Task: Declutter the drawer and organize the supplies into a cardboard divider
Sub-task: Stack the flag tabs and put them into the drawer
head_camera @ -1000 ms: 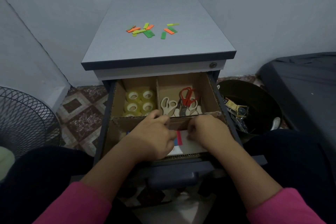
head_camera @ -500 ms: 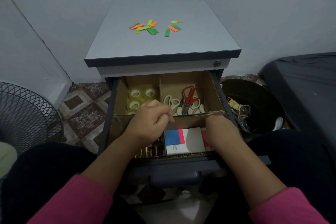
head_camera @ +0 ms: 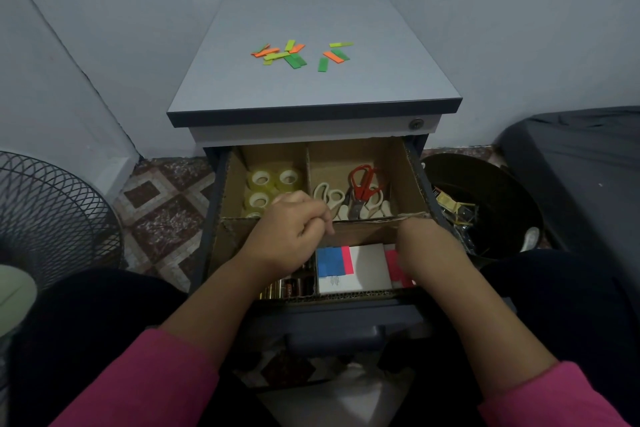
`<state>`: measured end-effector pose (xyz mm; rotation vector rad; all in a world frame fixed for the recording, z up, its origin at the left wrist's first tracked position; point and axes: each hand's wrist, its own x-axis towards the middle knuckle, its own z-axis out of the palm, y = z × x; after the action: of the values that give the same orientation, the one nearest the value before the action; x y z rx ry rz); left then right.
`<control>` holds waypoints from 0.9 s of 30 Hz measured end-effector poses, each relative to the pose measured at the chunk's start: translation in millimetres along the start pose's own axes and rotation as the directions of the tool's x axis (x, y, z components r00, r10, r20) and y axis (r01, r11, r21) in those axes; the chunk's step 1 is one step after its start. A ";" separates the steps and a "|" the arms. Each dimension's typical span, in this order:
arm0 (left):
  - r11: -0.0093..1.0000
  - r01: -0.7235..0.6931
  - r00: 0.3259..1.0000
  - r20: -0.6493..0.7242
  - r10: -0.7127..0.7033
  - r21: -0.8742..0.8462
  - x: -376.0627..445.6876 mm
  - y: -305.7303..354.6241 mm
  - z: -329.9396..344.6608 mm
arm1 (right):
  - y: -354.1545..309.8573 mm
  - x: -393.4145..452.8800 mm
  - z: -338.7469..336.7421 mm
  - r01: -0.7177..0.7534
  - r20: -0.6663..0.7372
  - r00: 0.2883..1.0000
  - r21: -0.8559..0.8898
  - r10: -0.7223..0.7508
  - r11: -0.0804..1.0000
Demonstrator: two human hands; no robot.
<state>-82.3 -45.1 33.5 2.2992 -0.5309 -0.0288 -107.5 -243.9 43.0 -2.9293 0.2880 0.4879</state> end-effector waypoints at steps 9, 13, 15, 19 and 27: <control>0.999 -0.030 0.999 0.022 0.029 0.024 -0.1 1.5 -0.6 | 8.6 4.2 -9.2 -0.013 0.079 0.997 0.154 0.001 0.988; 0.991 -0.129 0.985 0.119 0.126 0.019 -3.7 6.0 2.0 | -1.7 2.6 -9.4 -0.040 0.237 0.970 0.364 -0.051 0.931; 0.984 -0.171 0.968 0.196 0.157 0.058 -5.1 9.0 3.3 | -5.0 4.8 -3.7 -0.050 0.251 0.967 0.366 -0.047 0.929; 0.952 -0.200 0.913 0.398 0.094 0.234 -3.7 12.2 7.2 | -5.7 10.1 5.5 -0.038 0.182 0.983 0.386 -0.036 0.922; 0.842 -0.273 0.832 0.553 -0.037 0.466 -2.7 19.8 12.6 | -6.1 10.1 -2.2 -0.056 0.183 0.983 0.331 -0.006 0.942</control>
<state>-94.2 -64.9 37.9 2.7925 -1.0978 -0.5603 -96.2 -240.0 42.4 -2.5335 0.3469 0.6358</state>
